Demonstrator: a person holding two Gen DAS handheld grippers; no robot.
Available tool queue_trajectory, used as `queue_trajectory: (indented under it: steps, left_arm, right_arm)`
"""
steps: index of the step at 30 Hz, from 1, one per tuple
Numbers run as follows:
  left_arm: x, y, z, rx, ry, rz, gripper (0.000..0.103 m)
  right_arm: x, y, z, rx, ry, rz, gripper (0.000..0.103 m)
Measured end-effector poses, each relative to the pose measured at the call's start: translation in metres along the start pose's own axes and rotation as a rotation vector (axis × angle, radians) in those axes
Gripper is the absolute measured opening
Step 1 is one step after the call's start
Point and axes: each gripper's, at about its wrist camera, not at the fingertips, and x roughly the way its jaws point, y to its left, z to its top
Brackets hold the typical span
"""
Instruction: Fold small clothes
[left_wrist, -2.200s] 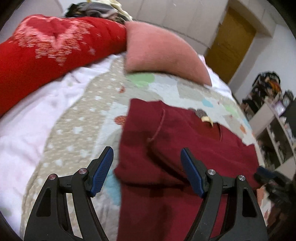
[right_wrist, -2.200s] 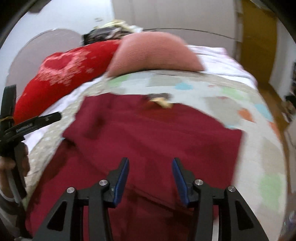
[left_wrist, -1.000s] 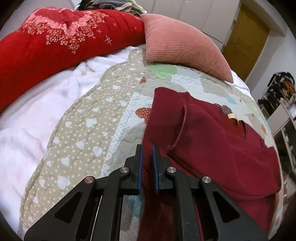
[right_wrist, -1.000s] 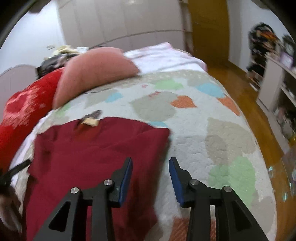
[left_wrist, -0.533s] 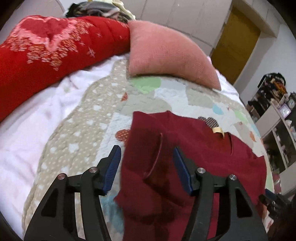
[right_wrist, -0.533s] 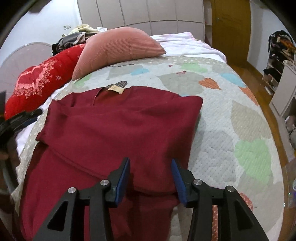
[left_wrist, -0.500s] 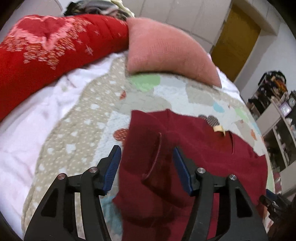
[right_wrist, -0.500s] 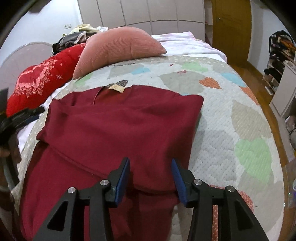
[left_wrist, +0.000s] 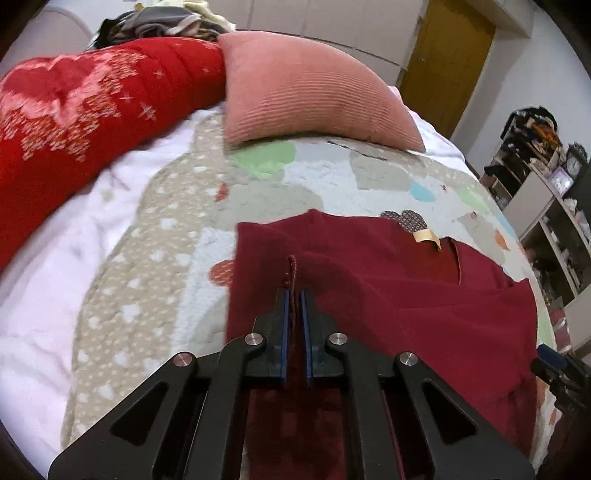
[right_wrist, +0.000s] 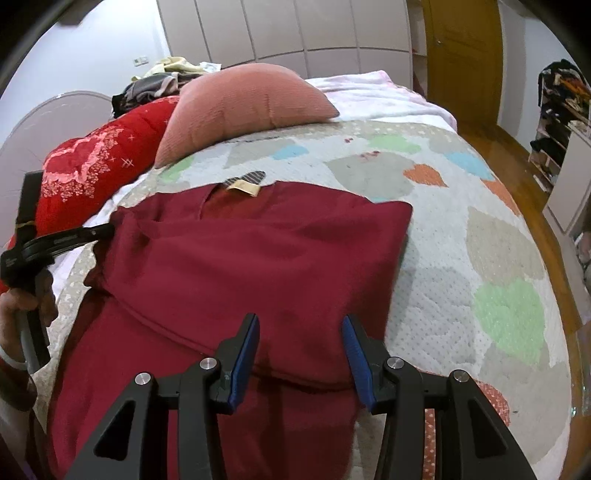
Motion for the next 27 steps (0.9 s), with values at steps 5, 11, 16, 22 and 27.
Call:
queue_trajectory:
  steps: [5,11,16,22,27]
  left_arm:
    - [0.008,0.013,-0.014,-0.048,0.037,0.035,0.005]
    - [0.013,0.010,-0.021,-0.049,0.044,0.054,0.005]
    - [-0.003,0.013,-0.023,-0.070,0.042,0.023,0.007]
    - [-0.036,0.008,-0.048,-0.054,0.032,0.021,0.020]
    - [-0.060,0.005,-0.084,-0.050,0.073,0.010,0.020]
  right_arm:
    - [0.007,0.009,0.003,-0.003,0.003,0.017,0.045]
    - [0.007,0.008,0.001,-0.034,-0.009,-0.037,0.047]
    - [0.022,-0.021,-0.011,0.065,0.071,-0.139,0.048]
    - [0.007,-0.023,-0.027,0.031,0.066,-0.148,0.050]
    - [-0.001,-0.029,-0.030,0.080,0.104,-0.151,0.050]
